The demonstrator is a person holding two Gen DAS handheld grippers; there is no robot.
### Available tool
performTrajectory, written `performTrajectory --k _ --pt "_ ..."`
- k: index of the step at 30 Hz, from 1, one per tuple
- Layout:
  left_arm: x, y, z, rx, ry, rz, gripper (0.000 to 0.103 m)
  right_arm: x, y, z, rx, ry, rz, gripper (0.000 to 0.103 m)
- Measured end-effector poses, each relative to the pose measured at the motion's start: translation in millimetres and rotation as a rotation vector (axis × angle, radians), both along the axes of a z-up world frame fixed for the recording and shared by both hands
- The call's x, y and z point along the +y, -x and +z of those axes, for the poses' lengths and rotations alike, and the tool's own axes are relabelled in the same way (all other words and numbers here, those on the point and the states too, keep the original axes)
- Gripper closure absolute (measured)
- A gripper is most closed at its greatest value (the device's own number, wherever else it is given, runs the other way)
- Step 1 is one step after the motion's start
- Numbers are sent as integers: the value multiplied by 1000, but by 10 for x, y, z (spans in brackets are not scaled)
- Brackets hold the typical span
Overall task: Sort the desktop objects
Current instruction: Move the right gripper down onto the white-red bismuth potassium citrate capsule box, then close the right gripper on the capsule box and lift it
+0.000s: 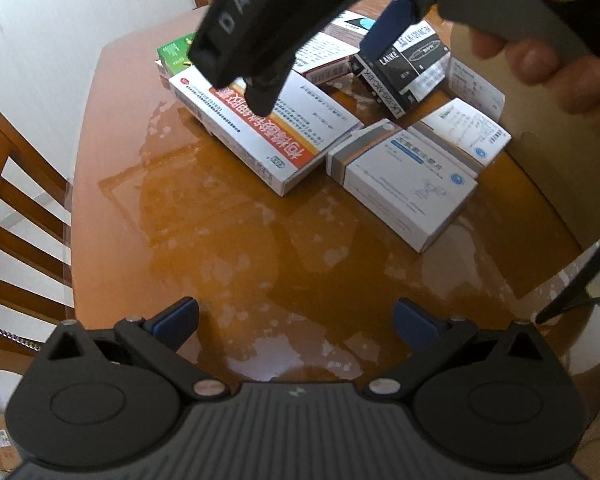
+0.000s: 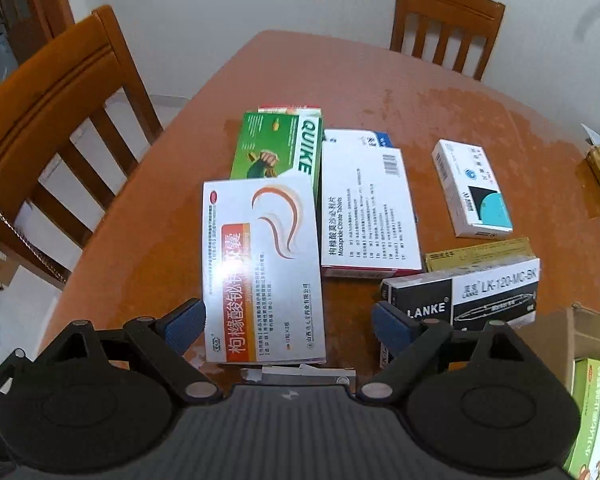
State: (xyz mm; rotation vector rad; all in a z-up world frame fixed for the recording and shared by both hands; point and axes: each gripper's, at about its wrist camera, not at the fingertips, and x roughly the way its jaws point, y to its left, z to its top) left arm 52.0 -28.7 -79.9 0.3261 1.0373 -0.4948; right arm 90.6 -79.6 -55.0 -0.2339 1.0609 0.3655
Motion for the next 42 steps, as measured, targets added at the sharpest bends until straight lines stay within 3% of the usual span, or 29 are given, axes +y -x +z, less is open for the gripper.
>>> performTrajectory --k 10,21,32,42 --pt "5 -46 -28 13 28 15 0 181 -148 -193 19 24 62 2" --pt "32 -49 -14 15 27 9 0 345 -184 -311 18 91 96 2" --pt "64 -69 -5 23 21 12 0 404 -164 -356 30 119 112 17" --pt "-31 -120 -51 24 18 19 0 388 -143 -308 57 95 100 18"
